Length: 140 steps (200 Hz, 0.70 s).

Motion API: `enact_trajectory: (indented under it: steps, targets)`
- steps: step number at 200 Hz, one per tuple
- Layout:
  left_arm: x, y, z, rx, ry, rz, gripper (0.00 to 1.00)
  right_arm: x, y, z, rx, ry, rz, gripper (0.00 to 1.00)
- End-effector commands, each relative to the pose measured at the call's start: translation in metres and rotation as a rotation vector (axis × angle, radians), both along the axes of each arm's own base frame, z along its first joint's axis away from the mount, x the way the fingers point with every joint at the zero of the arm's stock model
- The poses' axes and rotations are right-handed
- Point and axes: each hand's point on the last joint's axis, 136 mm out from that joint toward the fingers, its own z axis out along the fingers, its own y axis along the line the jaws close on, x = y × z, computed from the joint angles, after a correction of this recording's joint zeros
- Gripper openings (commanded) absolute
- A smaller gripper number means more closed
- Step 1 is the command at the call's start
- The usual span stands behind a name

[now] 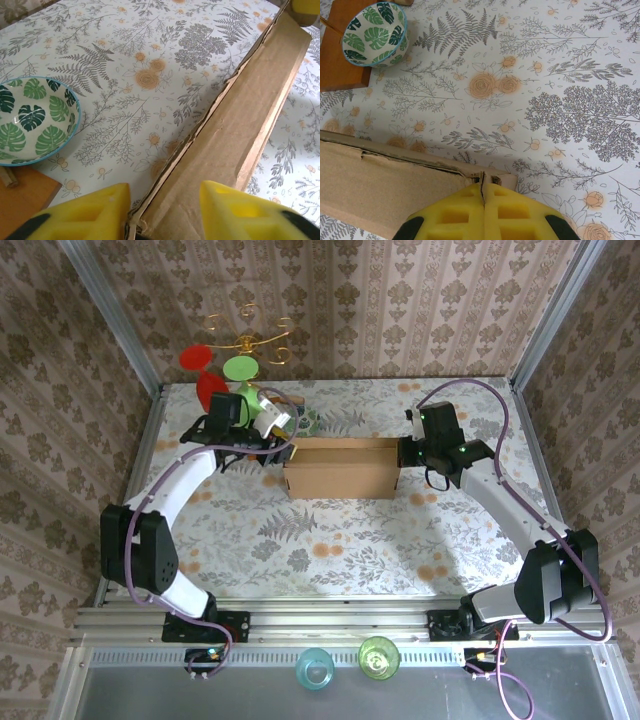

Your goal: Fold the paper box

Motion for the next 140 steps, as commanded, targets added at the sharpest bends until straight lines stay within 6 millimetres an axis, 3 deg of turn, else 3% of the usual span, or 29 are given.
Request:
enact_trajectory:
  steps: [1, 89, 140]
  targets:
    - [0.002, 0.002, 0.008, 0.0, 0.018, 0.027, 0.35, -0.012, 0.003, -0.016, -0.011, 0.083, 0.026, 0.0]
    - [-0.008, 0.014, 0.006, 0.065, 0.057, 0.075, 0.16, -0.009, 0.005, -0.019, -0.01, 0.092, 0.024, 0.0]
    - [-0.016, 0.019, 0.003, 0.104, 0.07, 0.091, 0.16, -0.008, 0.004, -0.016, -0.007, 0.088, 0.018, 0.0]
